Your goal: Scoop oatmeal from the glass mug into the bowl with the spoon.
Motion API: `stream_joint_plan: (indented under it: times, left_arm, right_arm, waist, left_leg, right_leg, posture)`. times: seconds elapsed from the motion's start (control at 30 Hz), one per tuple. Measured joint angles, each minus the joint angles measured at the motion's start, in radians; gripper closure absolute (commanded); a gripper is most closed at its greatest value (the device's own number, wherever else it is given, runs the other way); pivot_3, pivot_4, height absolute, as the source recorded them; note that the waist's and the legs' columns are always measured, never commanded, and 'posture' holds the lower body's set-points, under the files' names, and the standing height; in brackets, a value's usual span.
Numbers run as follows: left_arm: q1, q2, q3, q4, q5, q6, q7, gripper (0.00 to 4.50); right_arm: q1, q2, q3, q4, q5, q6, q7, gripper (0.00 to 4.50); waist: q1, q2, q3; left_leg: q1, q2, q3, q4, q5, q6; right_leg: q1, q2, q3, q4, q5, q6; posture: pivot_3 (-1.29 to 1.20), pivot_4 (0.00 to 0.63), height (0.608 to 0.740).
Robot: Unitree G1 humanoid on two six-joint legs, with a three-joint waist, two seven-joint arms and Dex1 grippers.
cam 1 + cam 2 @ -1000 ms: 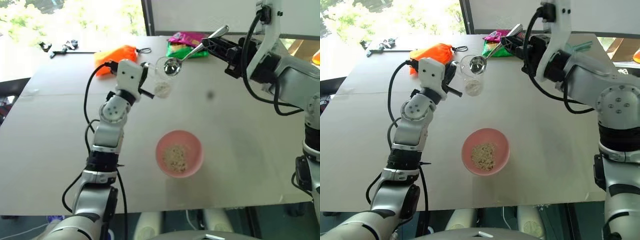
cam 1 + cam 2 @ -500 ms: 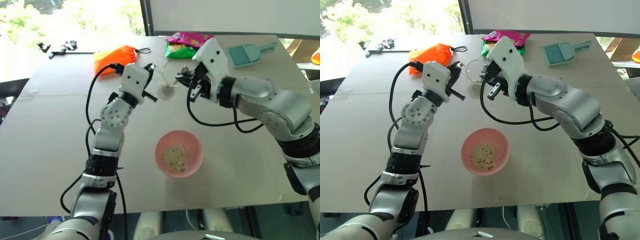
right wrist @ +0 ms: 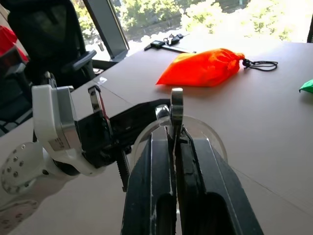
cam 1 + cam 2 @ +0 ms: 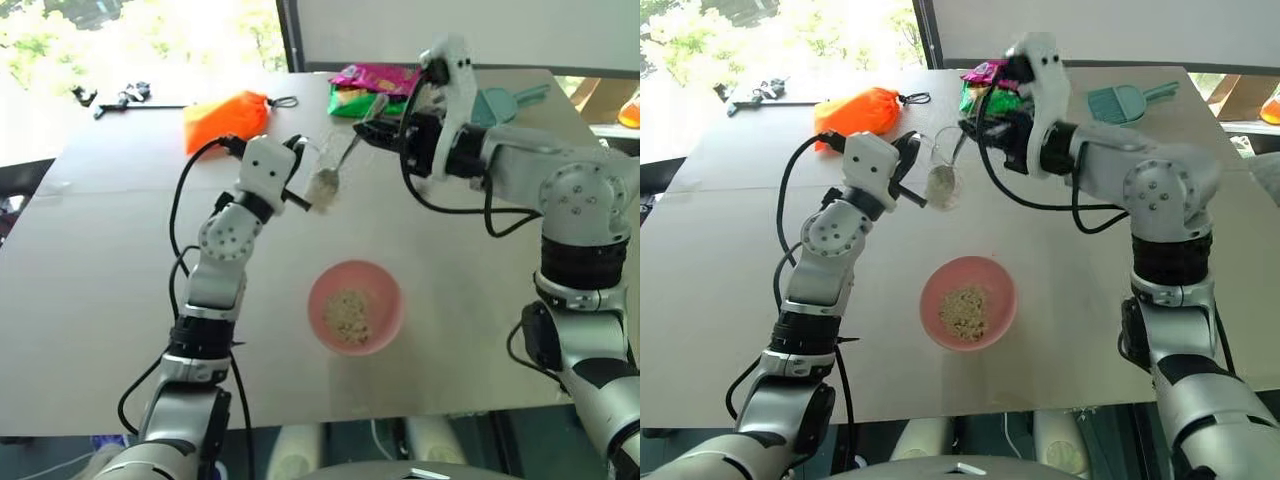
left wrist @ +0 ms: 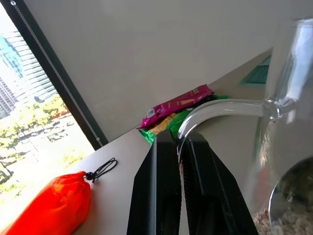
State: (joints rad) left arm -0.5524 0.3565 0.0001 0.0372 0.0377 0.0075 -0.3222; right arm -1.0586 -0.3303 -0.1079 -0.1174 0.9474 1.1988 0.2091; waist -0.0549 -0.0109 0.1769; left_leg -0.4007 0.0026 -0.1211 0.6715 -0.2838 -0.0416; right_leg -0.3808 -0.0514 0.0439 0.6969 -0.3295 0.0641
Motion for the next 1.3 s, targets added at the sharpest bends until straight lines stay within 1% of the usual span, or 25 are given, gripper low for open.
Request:
stream_joint_plan:
  times: [0.1, 0.27, 0.53, 0.73, 0.97, 1.3]
  left_arm:
    - [0.008, 0.000, 0.000, 0.000, 0.000, 0.000, 0.001, 4.46]
    - [0.009, -0.002, 0.000, -0.005, -0.001, 0.005, 0.001, 4.46]
    - [0.011, -0.009, 0.000, -0.008, -0.003, 0.025, 0.001, 4.46]
    - [0.023, -0.011, 0.000, -0.010, -0.005, 0.035, 0.001, 4.46]
    - [0.049, -0.018, 0.001, -0.055, -0.015, 0.074, 0.001, 4.46]
    - [0.060, -0.042, 0.000, -0.084, -0.027, 0.118, 0.004, 4.46]
  right_arm:
    - [-0.019, 0.016, -0.067, 0.019, 0.037, 0.050, -0.040, 4.50]
    - [-0.023, 0.038, -0.137, 0.043, 0.081, 0.103, -0.101, 4.50]
    - [-0.041, 0.044, -0.189, 0.052, 0.119, 0.132, -0.167, 4.50]
    - [-0.041, 0.075, -0.278, 0.105, 0.192, 0.171, -0.262, 4.50]
    - [-0.046, 0.071, -0.305, 0.135, 0.230, 0.176, -0.333, 4.50]
    - [0.004, 0.044, -0.317, 0.170, 0.252, 0.177, -0.356, 4.50]
  waist:
    - [-0.004, 0.000, 0.000]
    - [-0.015, 0.000, 0.000]
    - [-0.017, 0.000, 0.000]
    - [-0.017, 0.000, 0.000]
    - [-0.018, 0.000, 0.000]
    - [-0.018, 0.001, 0.000]
  left_leg:
    - [0.000, 0.000, 0.000, 0.000, 0.000, 0.000]
    - [0.000, 0.000, 0.000, 0.000, 0.000, 0.000]
    - [0.000, 0.000, 0.001, 0.000, 0.000, 0.000]
    - [0.000, 0.000, 0.001, 0.000, 0.000, 0.000]
    - [0.000, 0.000, 0.001, 0.000, 0.000, 0.000]
    - [0.000, 0.000, 0.002, 0.000, 0.000, 0.000]
  right_leg:
    - [0.000, 0.000, 0.000, 0.000, 0.000, 0.000]
    - [0.000, 0.000, 0.000, 0.001, 0.000, 0.000]
    - [0.000, 0.000, 0.001, 0.001, 0.000, 0.000]
    - [0.000, 0.000, 0.001, 0.001, 0.000, 0.000]
    - [0.000, 0.000, 0.001, 0.001, 0.000, 0.000]
    - [0.000, 0.000, 0.001, 0.001, 0.000, 0.000]
  posture:
    - [0.00, 0.150, 0.740]
    - [0.00, 0.150, 0.740]
    - [0.00, 0.150, 0.740]
    - [0.00, 0.150, 0.740]
    - [0.00, 0.150, 0.740]
    - [0.00, 0.150, 0.740]
